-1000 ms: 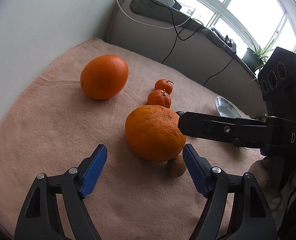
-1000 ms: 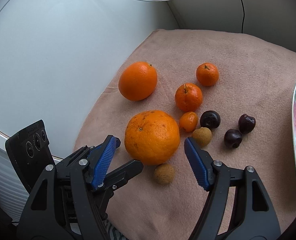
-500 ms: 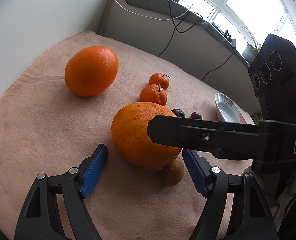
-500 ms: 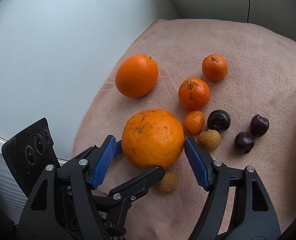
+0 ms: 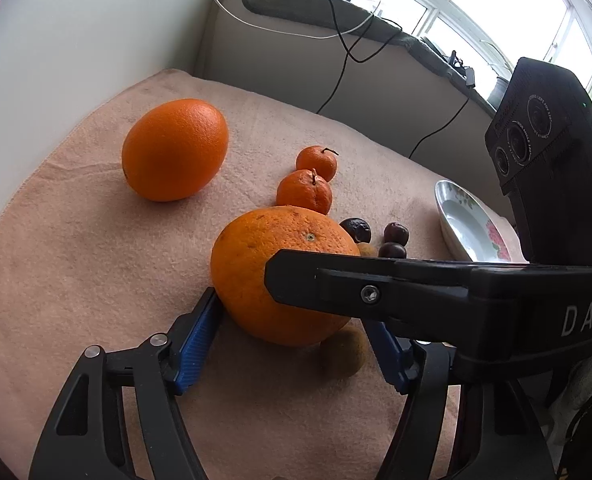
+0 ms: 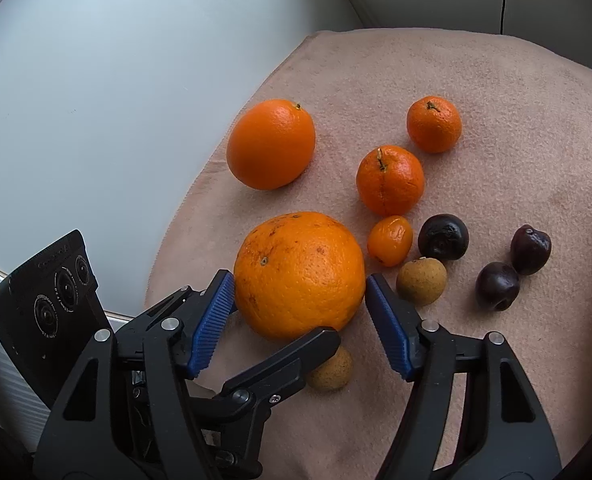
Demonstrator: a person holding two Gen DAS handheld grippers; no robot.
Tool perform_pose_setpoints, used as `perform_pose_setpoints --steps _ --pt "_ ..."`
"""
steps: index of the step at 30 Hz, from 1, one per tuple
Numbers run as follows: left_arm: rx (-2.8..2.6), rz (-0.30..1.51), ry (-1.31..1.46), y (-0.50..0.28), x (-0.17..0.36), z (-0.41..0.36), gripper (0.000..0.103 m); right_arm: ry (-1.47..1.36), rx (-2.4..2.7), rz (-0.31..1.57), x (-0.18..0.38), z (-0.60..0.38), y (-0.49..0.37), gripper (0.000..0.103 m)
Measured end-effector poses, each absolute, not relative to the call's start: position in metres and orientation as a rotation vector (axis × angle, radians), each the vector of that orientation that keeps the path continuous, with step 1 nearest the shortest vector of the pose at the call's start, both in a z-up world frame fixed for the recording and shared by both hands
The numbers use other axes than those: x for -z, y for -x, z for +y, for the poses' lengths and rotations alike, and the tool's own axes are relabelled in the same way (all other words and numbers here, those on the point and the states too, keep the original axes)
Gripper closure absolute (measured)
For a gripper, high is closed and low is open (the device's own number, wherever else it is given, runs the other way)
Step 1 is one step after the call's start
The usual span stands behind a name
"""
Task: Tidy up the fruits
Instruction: 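Close the right tool on the large orange and lift it, then carry the orange over the floral plate and release it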
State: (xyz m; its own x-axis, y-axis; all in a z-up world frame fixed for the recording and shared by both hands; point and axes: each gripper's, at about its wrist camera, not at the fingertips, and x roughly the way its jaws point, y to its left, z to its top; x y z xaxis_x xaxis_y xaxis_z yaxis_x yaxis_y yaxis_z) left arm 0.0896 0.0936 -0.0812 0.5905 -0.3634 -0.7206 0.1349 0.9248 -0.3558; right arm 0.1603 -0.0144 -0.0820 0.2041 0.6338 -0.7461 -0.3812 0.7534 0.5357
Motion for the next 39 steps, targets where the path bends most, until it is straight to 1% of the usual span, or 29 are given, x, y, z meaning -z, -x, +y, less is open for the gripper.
perform_pose_setpoints --steps 11,17,30,39 --pt "0.291 0.863 0.248 -0.082 0.061 0.082 0.033 -0.231 -0.725 1.102 0.056 -0.029 -0.14 0.033" --pt "0.313 0.833 0.226 -0.081 0.047 0.06 0.033 -0.234 -0.708 1.058 0.04 -0.058 -0.131 0.033" --pt "0.441 0.806 0.154 -0.098 0.026 -0.03 0.034 -0.275 -0.601 0.978 0.015 -0.158 -0.12 0.033" --pt "0.507 0.817 0.116 -0.114 0.026 -0.088 0.033 -0.316 -0.53 0.958 0.024 -0.212 -0.135 0.033"
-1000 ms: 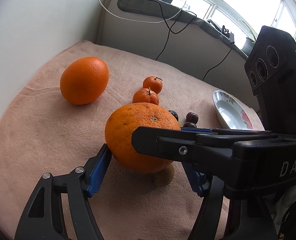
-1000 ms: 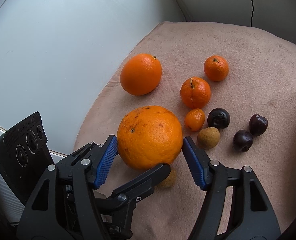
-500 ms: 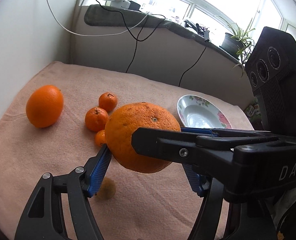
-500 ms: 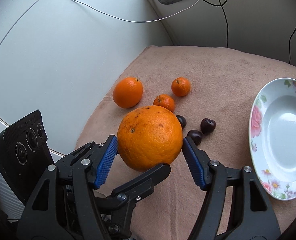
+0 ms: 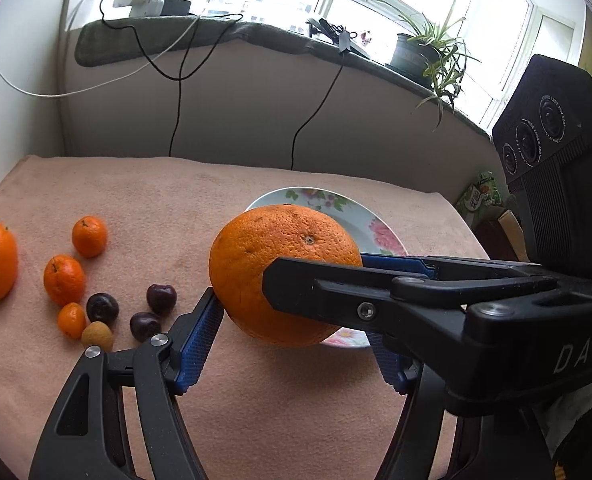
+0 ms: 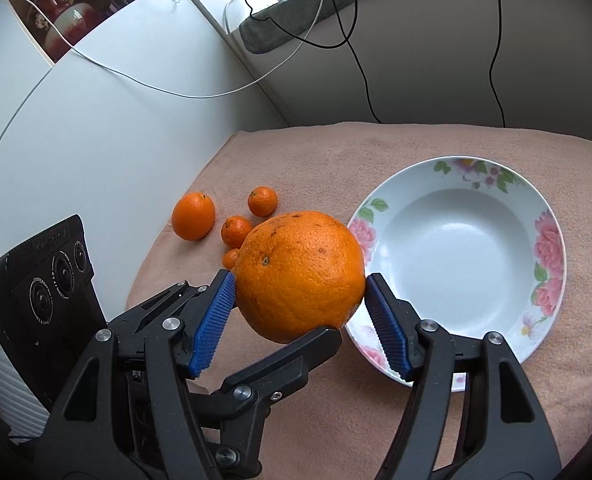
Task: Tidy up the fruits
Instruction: 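Carry the orange over the floral plate and release it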
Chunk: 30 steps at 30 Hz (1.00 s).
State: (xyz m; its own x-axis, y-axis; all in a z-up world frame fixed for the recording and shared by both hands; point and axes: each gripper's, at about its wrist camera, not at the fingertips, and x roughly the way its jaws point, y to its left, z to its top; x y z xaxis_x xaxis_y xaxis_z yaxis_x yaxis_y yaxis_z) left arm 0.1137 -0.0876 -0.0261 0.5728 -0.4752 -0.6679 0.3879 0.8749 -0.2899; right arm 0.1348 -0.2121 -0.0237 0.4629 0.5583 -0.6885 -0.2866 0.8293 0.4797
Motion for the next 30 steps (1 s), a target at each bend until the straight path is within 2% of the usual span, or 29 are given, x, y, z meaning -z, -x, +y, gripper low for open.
perform_pose_setpoints --steps 10,30 --pt "0.548 0.865 0.076 -0.145 0.037 -0.14 0.033 -0.359 -0.47 0.965 0.041 -0.258 -0.164 0.033" --pt "0.581 1.001 0.071 -0.183 0.063 -0.163 0.033 -0.287 -0.392 1.048 0.062 -0.27 -0.199 0.033"
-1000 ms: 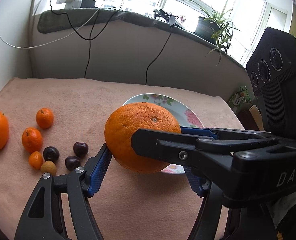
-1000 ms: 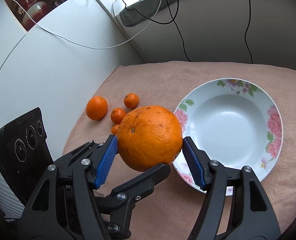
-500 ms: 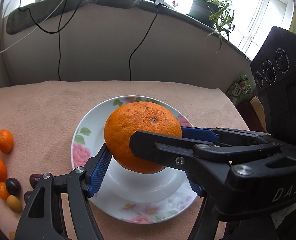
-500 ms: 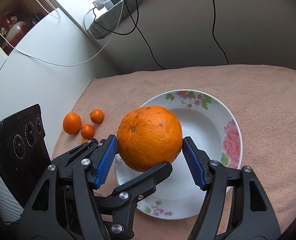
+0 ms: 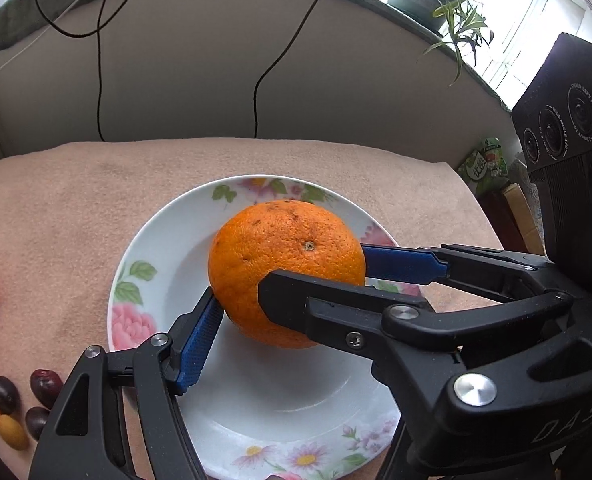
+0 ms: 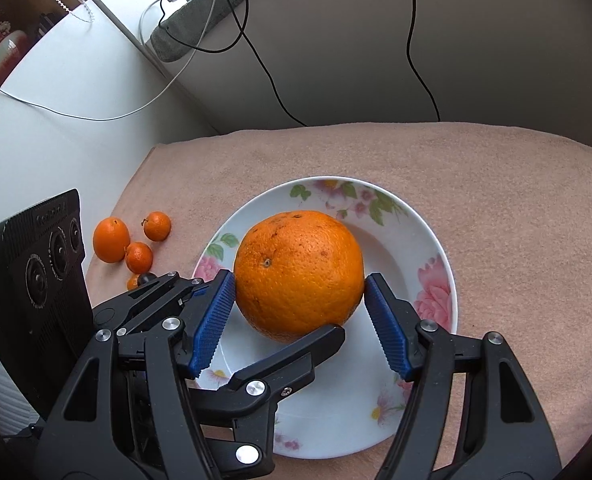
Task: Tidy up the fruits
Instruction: 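Carry the orange over the floral plate and release it, then withdraw the right tool and move toward the second large orange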
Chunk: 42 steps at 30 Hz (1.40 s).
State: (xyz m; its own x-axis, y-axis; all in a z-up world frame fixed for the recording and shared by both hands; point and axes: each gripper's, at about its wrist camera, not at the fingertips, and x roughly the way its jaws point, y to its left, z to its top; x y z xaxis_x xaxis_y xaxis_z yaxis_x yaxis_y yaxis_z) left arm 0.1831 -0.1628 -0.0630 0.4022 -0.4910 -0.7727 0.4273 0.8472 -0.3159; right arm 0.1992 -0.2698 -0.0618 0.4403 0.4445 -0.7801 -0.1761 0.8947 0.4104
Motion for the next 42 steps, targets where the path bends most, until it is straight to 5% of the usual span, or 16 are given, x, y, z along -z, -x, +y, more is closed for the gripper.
perform_pose_setpoints --steps 28,42 --pt "0.514 0.854 0.225 -0.12 0.031 -0.055 0.023 -0.197 -0.263 0.778 0.001 -0.246 -0.124 0.033" --pt "0.161 0.883 0.22 -0.087 0.055 0.051 0.023 -0.054 -0.403 0.788 0.001 -0.164 -0.131 0.016"
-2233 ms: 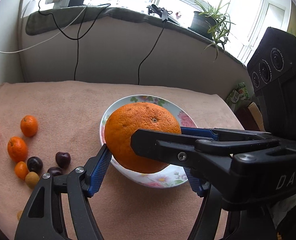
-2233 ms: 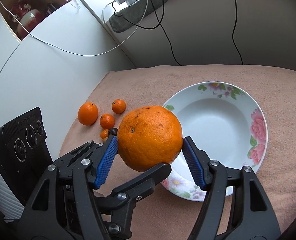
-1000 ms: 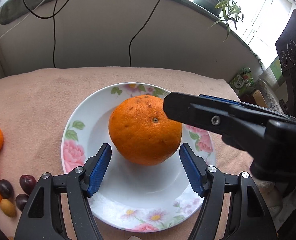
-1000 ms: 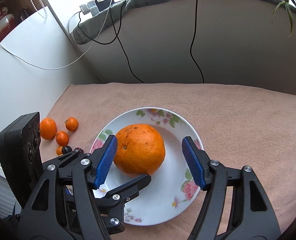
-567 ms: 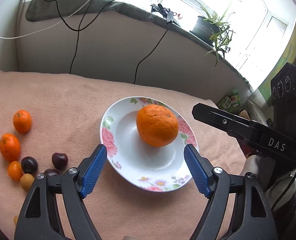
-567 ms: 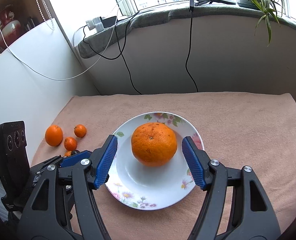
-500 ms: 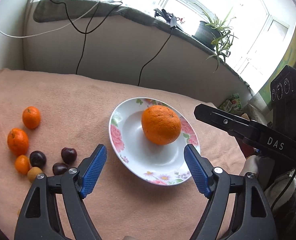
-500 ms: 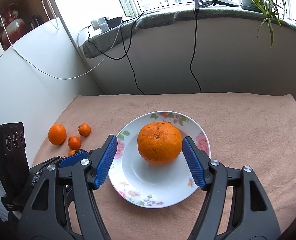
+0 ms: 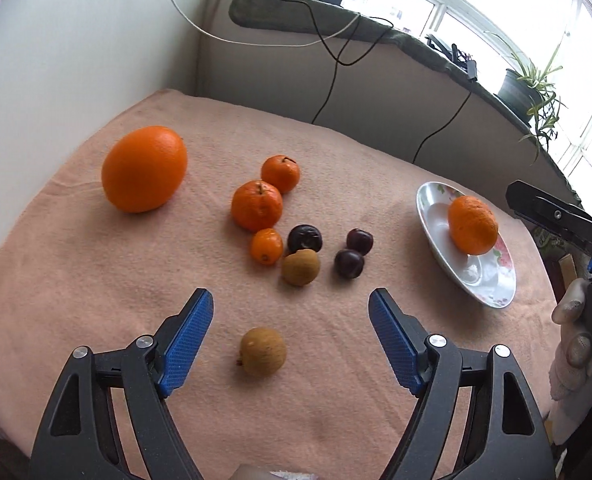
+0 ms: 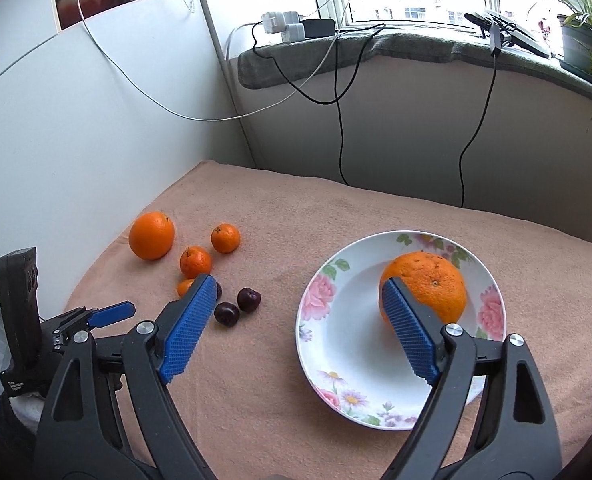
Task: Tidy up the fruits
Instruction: 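Withdraw the right tool and move toward the second large orange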
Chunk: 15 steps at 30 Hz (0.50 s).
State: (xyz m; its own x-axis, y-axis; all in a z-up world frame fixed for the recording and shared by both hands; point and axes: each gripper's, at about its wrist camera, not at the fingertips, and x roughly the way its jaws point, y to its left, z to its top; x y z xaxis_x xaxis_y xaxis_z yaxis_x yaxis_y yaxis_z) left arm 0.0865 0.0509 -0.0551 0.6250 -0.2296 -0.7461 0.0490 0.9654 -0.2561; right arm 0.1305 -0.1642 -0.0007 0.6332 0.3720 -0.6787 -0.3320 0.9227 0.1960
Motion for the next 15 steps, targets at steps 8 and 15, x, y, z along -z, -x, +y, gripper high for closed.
perform_pose_setpoints --steps 8,15 --pt "0.079 0.886 0.303 -0.085 0.072 0.107 0.023 -0.047 -0.527 0.842 0.006 -0.114 -0.152 0.015" --pt "0.056 0.861 0.366 -0.09 0.078 0.134 0.023 -0.08 -0.632 0.906 0.014 -0.071 -0.178 0.015"
